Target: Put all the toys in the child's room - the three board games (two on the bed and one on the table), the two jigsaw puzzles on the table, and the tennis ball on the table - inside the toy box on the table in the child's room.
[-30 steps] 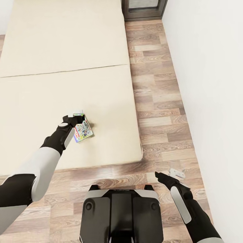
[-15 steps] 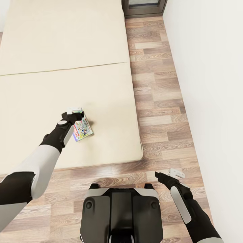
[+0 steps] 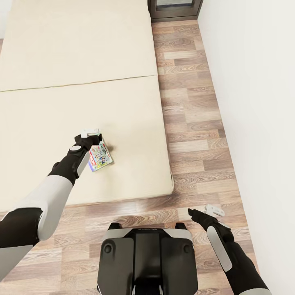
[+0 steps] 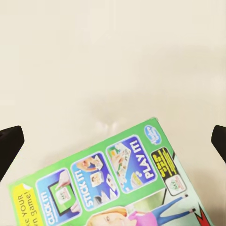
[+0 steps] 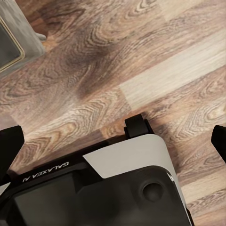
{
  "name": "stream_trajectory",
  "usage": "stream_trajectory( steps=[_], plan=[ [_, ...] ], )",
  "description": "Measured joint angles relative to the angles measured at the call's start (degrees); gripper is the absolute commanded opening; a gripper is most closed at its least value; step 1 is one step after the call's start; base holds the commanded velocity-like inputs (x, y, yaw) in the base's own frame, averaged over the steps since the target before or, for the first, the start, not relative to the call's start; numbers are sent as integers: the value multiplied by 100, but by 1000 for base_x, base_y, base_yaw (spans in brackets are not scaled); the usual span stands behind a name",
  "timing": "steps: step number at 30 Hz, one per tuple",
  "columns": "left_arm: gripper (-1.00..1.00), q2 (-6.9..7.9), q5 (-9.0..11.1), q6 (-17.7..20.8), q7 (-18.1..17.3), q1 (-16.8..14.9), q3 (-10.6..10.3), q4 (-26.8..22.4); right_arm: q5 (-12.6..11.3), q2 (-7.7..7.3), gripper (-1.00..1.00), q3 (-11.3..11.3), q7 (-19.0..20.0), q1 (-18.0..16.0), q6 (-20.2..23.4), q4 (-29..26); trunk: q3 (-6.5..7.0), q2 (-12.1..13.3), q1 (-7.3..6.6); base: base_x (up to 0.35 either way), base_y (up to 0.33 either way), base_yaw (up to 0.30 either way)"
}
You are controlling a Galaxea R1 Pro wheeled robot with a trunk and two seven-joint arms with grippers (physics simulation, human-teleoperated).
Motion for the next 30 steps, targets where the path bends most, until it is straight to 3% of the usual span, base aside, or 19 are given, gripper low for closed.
stream_trajectory(
  steps=[30],
  plan=[
    [100, -61, -7, 41, 4, -1, 0, 68, 32, -1, 100, -4, -13, 1, -21, -5, 0, 0, 0, 0, 0, 0]
  ],
)
